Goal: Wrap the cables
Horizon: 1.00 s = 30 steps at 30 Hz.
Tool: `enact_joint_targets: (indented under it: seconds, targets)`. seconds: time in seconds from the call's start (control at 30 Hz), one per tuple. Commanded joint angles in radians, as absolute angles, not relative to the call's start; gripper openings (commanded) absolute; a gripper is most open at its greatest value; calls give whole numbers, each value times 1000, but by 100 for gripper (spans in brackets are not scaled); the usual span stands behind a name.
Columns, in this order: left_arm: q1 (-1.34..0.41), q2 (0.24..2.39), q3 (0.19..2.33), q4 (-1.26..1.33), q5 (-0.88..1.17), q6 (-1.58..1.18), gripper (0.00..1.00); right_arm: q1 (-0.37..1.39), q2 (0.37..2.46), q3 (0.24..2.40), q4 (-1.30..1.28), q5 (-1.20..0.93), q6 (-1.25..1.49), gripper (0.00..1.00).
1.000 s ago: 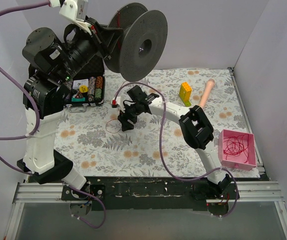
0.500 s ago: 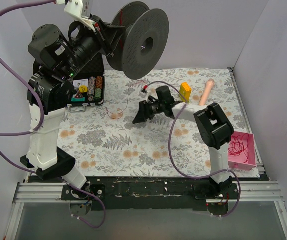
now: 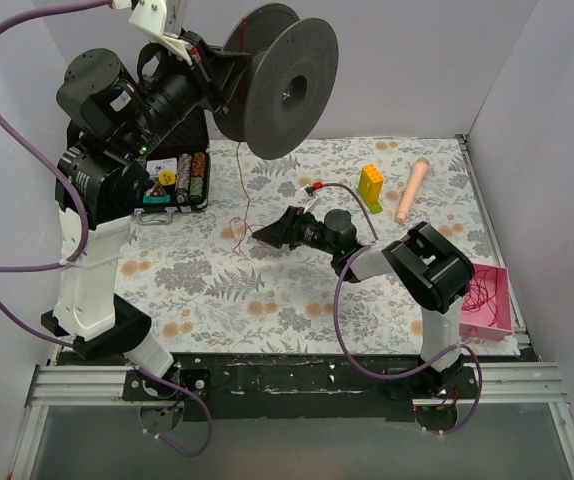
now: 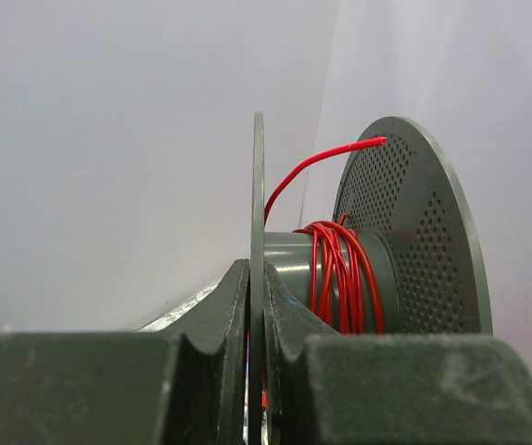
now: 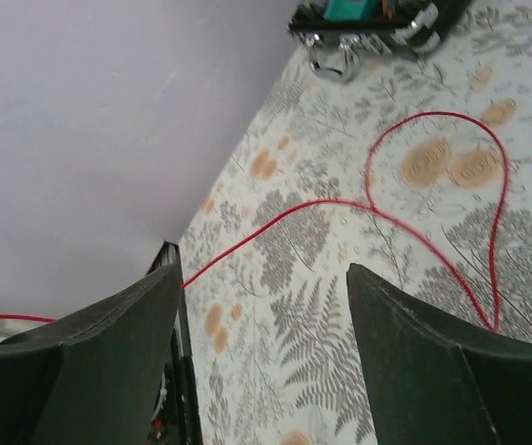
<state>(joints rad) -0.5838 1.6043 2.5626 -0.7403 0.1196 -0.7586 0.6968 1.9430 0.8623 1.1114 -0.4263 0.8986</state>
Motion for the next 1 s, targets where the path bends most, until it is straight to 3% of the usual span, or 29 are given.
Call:
enact_joint_targets:
  seconds: [0.0,0.17,0.43,0.63,0.97]
  targets:
    - [-584,1557,2577,-667,124,-765,0,707,1977,879,1370,-296,1058,80]
    - [-584,1554,2576,-667,129,-769,0,718,1957,887,1097,-164,1167,77]
    - [-589,1554,2577,-672,133,-767,0,736,1905,864,870,26,1503,76]
    - [-591,1545,2565,-670,140,-765,0,736,1910,822,861,112,1736,75]
    - [-598,1548,2569,-672,141,-761,0,736,1951,885,812,141,1900,73]
